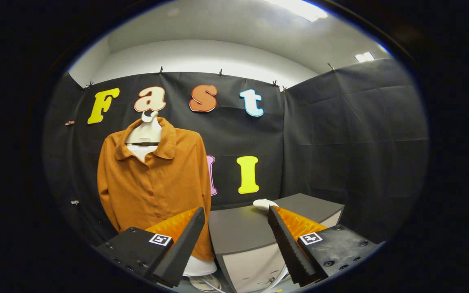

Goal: Iron the clothes twice with a garment steamer, once on the left side and once on the right side.

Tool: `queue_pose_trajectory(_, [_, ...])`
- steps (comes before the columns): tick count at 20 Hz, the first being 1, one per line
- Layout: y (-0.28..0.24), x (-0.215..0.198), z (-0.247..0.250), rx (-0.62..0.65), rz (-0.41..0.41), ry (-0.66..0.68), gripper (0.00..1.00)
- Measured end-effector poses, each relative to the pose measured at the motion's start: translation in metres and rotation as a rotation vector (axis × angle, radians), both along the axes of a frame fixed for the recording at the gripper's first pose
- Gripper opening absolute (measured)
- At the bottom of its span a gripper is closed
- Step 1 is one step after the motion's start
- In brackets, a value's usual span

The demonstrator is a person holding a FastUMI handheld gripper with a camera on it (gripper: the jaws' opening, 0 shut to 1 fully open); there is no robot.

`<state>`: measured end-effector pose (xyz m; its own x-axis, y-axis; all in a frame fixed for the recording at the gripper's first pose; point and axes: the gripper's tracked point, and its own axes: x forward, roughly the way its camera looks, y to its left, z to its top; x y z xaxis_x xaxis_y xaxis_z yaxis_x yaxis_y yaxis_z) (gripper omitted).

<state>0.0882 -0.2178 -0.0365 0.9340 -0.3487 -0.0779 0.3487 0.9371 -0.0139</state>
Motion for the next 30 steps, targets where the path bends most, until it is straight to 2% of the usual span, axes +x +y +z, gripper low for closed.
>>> queue_pose_trajectory(8, [-0.110, 0.073, -0.044, 0.085, 0.008, 0.100, 0.99])
queue_pose_trajectory(14, [-0.163, 0.117, -0.091, 0.153, 0.013, 0.194, 0.98])
queue_pose_trajectory(22, [-0.195, 0.155, -0.151, 0.210, 0.001, 0.351, 0.99])
queue_pose_trajectory(30, [-0.208, 0.165, -0.199, 0.209, -0.018, 0.529, 0.98])
